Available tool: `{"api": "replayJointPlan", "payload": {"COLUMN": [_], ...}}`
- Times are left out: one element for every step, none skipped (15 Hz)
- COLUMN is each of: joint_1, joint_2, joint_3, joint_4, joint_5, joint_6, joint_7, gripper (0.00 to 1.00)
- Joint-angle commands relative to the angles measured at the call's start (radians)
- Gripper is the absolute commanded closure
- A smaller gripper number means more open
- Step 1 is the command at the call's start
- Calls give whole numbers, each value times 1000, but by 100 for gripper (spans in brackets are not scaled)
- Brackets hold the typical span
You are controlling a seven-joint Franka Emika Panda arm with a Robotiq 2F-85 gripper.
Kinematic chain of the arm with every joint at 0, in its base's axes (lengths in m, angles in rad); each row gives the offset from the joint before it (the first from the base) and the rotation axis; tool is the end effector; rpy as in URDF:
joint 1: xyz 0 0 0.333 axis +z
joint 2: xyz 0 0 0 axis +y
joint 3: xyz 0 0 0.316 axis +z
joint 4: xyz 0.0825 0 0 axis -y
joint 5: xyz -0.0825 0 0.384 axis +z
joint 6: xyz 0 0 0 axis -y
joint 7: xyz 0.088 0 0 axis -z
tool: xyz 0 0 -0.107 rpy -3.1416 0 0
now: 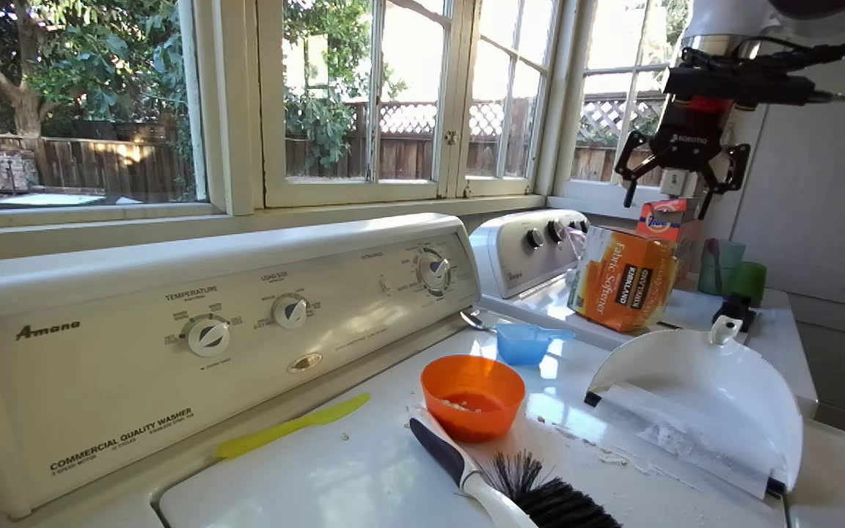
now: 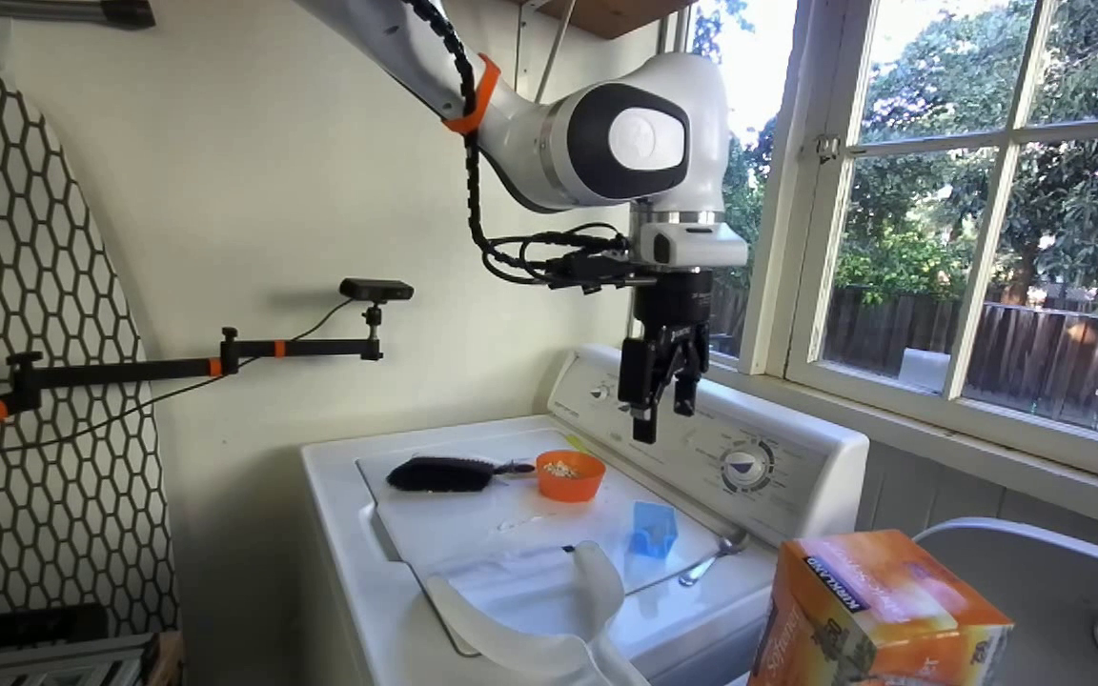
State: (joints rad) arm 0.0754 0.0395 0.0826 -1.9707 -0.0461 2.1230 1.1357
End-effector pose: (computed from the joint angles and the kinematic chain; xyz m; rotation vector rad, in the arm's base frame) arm 0.5702 0.0883 0.4605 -2.7511 1.4253 -0.1747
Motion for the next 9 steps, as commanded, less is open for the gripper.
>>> {"api": "replayJointPlan", "payload": {"joint_1": [2, 4, 4, 6, 8, 5, 6, 5, 5], "joint_2": [-53, -61, -68, -74, -77, -44, -46, -46, -45], "joint_3": [1, 3, 3, 5, 6, 3, 4, 4, 3], "joint_4": [-29, -33, -36, -40, -37, -6, -5, -3, -3], "joint_5": [97, 114, 129, 139, 142, 106, 107, 106, 106], "joint_6": [-29, -43, -53, -71, -97, -60, -65, -65, -65], "joint_7": [-231, -290, -350, -403, -455, -361, -373, -371, -371], "gripper": [0, 0, 0, 0, 0, 0, 0, 0, 0]}}
